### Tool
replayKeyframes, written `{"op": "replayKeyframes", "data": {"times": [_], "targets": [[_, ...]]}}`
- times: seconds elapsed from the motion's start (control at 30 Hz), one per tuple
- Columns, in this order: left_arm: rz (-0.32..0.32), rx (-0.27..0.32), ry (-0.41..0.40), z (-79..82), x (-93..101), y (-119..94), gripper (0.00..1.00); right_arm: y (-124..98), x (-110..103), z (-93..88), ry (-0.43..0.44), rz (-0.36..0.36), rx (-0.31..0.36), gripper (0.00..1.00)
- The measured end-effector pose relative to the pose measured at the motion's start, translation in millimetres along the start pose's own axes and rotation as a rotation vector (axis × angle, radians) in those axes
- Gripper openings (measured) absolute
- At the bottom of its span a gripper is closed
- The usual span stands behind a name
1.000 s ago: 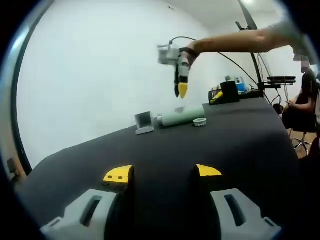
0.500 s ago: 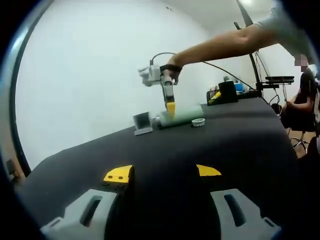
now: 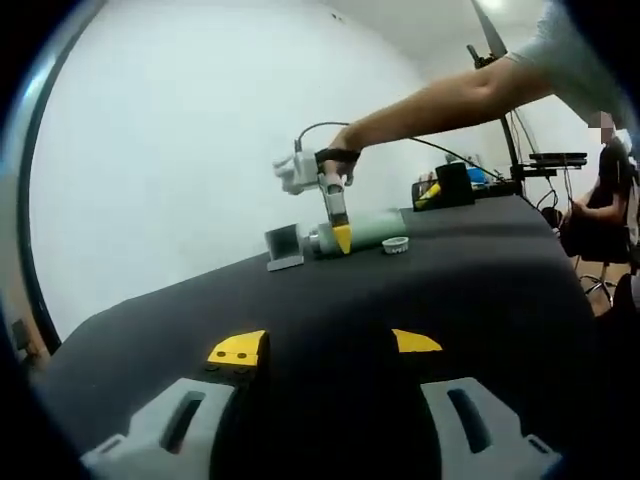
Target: Assemble the cup parts correctly, then place the assembled cup into the box.
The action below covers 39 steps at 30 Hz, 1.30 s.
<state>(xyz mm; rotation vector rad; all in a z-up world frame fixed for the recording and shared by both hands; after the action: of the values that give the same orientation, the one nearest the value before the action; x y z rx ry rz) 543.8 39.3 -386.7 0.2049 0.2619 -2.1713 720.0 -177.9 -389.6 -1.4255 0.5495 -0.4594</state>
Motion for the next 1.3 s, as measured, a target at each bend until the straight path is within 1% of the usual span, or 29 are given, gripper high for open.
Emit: {"op": "replayKeyframes", "data": {"times": [0.07, 0.13, 0.23, 0.3, 0.37, 0.4, 0.43, 0.5, 0.6, 0.67, 0.7, 0.73, 0.77, 0.8, 0.83, 0.87, 0.9, 0.93, 0.97, 1.0, 1.03, 1.07, 1.1, 1.13, 1.17, 1.2, 1.23, 1.27, 1.3], "targets": [[0.000, 0.000, 0.000, -0.1, -0.3, -0.1, 0.44, -0.6, 2.0, 0.6, -0.004, 0.007, 0.005, 0.46], [0.000, 0.000, 0.000, -0.3, -0.5, -0.2, 0.44, -0.9, 1.6, 1.0, 0.010, 0.009, 0.014, 0.45], [0.000, 0.001, 0.001, 0.0, -0.2, -0.4, 0.44, -1.9, -2.0, -1.8, 0.018, 0.015, 0.044, 0.44], [-0.001, 0.001, 0.001, 0.3, 0.2, -0.6, 0.44, -3.0, 6.6, 4.0, 0.032, 0.020, 0.060, 0.44], [-0.002, 0.001, 0.000, -0.2, -0.9, -0.5, 0.44, -3.4, 6.3, 4.3, 0.036, 0.022, 0.068, 0.43], [-0.002, 0.000, 0.001, -0.9, -2.8, -0.3, 0.44, -3.2, 6.1, 4.5, 0.034, 0.022, 0.072, 0.43], [-0.002, 0.000, 0.000, -1.4, -4.1, -0.2, 0.44, -2.9, 1.0, 0.8, 0.026, 0.035, 0.058, 0.43], [-0.002, 0.000, 0.000, -1.8, -5.2, -0.1, 0.44, -3.1, -0.7, 0.3, 0.022, 0.030, 0.066, 0.43], [-0.003, 0.000, 0.000, -1.1, -3.7, 0.0, 0.44, -4.7, 3.7, 4.3, 0.006, 0.039, 0.081, 0.43], [-0.003, 0.000, 0.000, -0.7, -3.2, 0.4, 0.44, -6.0, 2.3, 3.2, 0.000, 0.042, 0.091, 0.43], [-0.004, 0.000, 0.000, -0.5, -2.7, 0.3, 0.44, -8.2, 0.0, 1.7, 0.005, 0.045, 0.118, 0.43], [-0.004, 0.000, 0.000, -0.1, -1.9, 0.0, 0.44, -10.3, -2.0, 0.6, -0.009, 0.052, 0.136, 0.43], [-0.005, 0.000, 0.000, 0.1, -1.4, -0.2, 0.44, -12.9, -1.5, 0.6, 0.005, 0.053, 0.165, 0.43], [-0.005, 0.000, 0.000, 0.1, -1.2, -0.2, 0.44, -16.3, -0.7, -0.6, -0.006, 0.068, 0.172, 0.43], [-0.006, 0.000, 0.000, 0.2, -1.0, -0.4, 0.43, -18.4, 0.9, 1.9, 0.002, 0.064, 0.209, 0.43], [-0.006, 0.000, 0.000, 0.3, -0.9, -0.6, 0.43, -22.4, -1.4, -3.5, 0.003, 0.069, 0.214, 0.43], [-0.006, 0.000, 0.000, 0.4, -0.6, -0.7, 0.43, -26.7, -1.9, -2.1, 0.000, 0.065, 0.268, 0.43], [-0.006, -0.001, -0.001, 0.5, -0.4, -0.7, 0.43, -30.8, -4.3, -6.1, 0.007, 0.083, 0.289, 0.43], [-0.007, -0.001, -0.001, 0.6, -0.2, -0.8, 0.43, -35.6, -6.7, -10.8, 0.002, 0.083, 0.307, 0.43], [-0.007, -0.001, -0.001, 0.7, 0.0, -0.8, 0.43, -40.4, -6.8, -14.3, 0.018, 0.083, 0.334, 0.43], [-0.006, -0.001, -0.001, 0.9, 0.5, -0.9, 0.43, -45.5, -7.9, -20.2, 0.007, 0.088, 0.334, 0.43], [-0.006, -0.002, -0.001, 1.1, 1.1, -1.1, 0.43, -50.5, -9.4, -19.3, 0.010, 0.078, 0.403, 0.43], [-0.006, -0.003, -0.002, 1.4, 1.9, -1.2, 0.43, -54.2, -14.5, -26.3, 0.001, 0.100, 0.408, 0.43], [-0.006, -0.003, -0.003, 1.8, 2.7, -1.4, 0.43, -58.2, -17.0, -28.1, 0.016, 0.090, 0.459, 0.43], [-0.006, -0.004, -0.004, 1.9, 3.0, -1.4, 0.44, -61.5, -21.5, -34.7, 0.012, 0.104, 0.469, 0.43], [-0.005, -0.005, -0.005, 2.1, 2.9, -1.4, 0.44, -67.9, -22.2, -35.5, 0.018, 0.099, 0.534, 0.43], [-0.003, -0.006, -0.007, 2.0, 2.7, -1.3, 0.44, -71.7, -25.1, -40.1, 0.019, 0.112, 0.556, 0.43], [-0.003, -0.007, -0.008, 2.0, 2.5, -1.2, 0.44, -76.4, -25.3, -40.9, 0.034, 0.103, 0.607, 0.43], [-0.002, -0.008, -0.009, 2.0, 2.7, -1.2, 0.44, -80.3, -27.6, -45.1, 0.038, 0.108, 0.636, 0.43]]}}
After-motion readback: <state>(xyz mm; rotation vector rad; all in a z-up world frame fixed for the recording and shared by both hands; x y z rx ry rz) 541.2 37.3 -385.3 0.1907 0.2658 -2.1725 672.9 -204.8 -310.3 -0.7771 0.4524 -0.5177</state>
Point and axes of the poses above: the point that each gripper's makers call its tool centre point, and the gripper's own axes: y roughly forward along the fingers, x roughly to its right, z roughly out of its top, the point moved 3 cm from there along -y, roughly backward along the fingers, and after that the axes turned 5 degrees about z, right-handed, at the moved point
